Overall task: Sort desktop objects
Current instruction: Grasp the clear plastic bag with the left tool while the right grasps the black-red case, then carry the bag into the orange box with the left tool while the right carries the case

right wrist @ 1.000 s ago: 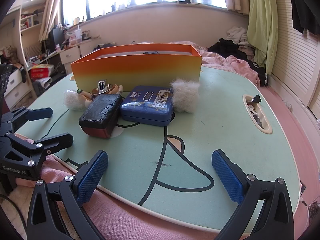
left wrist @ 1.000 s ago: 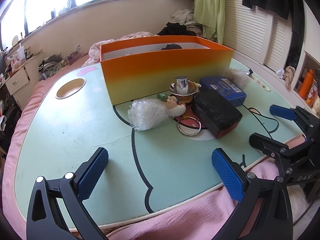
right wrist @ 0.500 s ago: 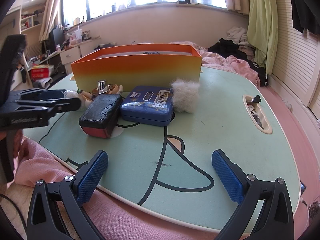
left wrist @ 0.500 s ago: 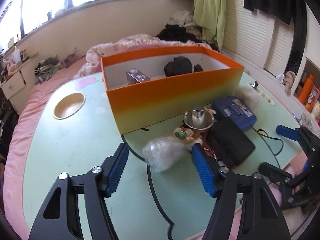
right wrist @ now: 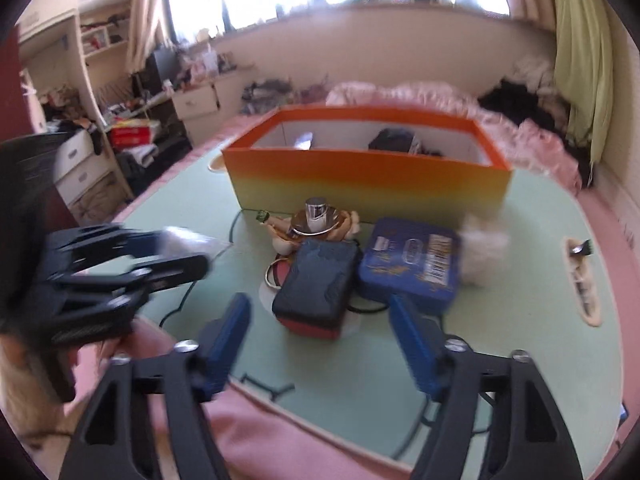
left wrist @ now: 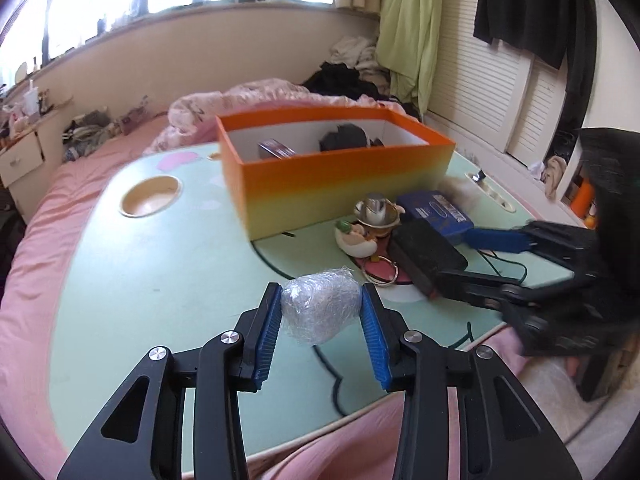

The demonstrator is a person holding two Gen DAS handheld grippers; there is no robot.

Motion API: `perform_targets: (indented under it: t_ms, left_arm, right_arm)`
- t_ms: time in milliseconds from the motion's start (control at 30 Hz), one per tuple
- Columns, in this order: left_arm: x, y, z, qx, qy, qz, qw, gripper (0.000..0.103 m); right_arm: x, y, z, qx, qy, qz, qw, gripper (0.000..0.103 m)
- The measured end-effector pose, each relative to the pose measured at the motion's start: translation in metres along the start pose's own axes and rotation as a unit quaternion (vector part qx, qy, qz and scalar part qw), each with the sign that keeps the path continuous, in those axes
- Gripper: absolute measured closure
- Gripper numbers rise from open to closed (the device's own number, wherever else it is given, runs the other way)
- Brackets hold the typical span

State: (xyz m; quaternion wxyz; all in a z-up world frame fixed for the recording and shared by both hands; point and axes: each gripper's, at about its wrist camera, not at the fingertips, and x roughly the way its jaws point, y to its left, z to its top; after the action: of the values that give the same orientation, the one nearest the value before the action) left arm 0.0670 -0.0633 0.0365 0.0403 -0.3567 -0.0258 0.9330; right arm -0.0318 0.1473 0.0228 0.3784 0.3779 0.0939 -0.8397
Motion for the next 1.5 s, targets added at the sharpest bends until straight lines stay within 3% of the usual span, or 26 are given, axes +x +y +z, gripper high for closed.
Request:
perform_targets:
  t_ms: [67,167,433,567,667,800,900,933,1000,1067,1167,1267,1400,1500]
  left_arm:
    - [-0.003,0.003,0.001,-0.007,-0.007,-0.004,0.9999,0.062]
    - [-0.004,0.003,0.004,-0.009,-0.014,-0.004,0.9998,0.062]
    - [-0.012,-0.002,0.011,-0.014,-0.028,-0.020,0.9993,0.062]
    - [-0.012,-0.007,0.038,-0.015,-0.046,-0.030,0.9984,0.062]
    - [-0.003,-0.012,0.068,-0.012,-0.051,-0.042,0.9977,0.062]
    - [0.023,-0.013,0.109,-0.020,-0.058,-0.027,0.9977,0.061]
    - [0.051,-0.002,0.121,-0.054,-0.041,-0.007,0.9977,0.048]
    - [0.056,0.001,0.120,-0.067,-0.033,0.002,0.9972,0.048]
    - [0.056,0.007,0.110,-0.085,-0.031,-0.015,0.9958,0.048]
    - [0.049,0.006,0.098,-0.084,-0.034,-0.029,0.9955,0.048]
    - [0.030,-0.002,0.077,-0.056,-0.040,-0.017,0.9975,0.046]
    - [0.019,-0.012,0.050,-0.032,-0.027,-0.010,0.9991,0.024]
    - [0.025,-0.019,0.023,-0.028,0.015,-0.016,0.9994,0.022]
    - [0.043,-0.024,0.011,-0.030,0.055,0.000,0.9980,0.022]
  right_arm:
    - [0.013,0.004,0.002,0.004,0.026,0.003,1.000,0.040]
    - [0.017,0.005,0.004,-0.012,0.026,-0.006,1.000,0.065]
    - [-0.045,-0.013,0.001,0.019,-0.087,0.062,0.994,0.065]
    - [-0.063,-0.034,0.029,0.047,-0.105,0.076,0.990,0.065]
    - [-0.065,-0.048,0.060,0.057,-0.119,0.054,0.990,0.065]
    - [-0.040,-0.068,0.102,0.081,-0.110,0.036,0.990,0.064]
    - [-0.017,-0.084,0.111,0.114,-0.087,0.031,0.989,0.060]
    - [-0.017,-0.087,0.111,0.123,-0.089,0.031,0.988,0.058]
    - [-0.025,-0.093,0.102,0.134,-0.104,0.044,0.985,0.048]
    - [-0.038,-0.094,0.090,0.134,-0.116,0.043,0.983,0.046]
    - [-0.057,-0.089,0.063,0.121,-0.120,0.035,0.985,0.045]
    - [-0.062,-0.075,0.027,0.106,-0.100,0.021,0.989,0.041]
    - [-0.046,-0.058,-0.019,0.080,-0.060,-0.020,0.995,0.038]
    - [-0.028,-0.059,-0.039,0.079,-0.035,-0.034,0.996,0.034]
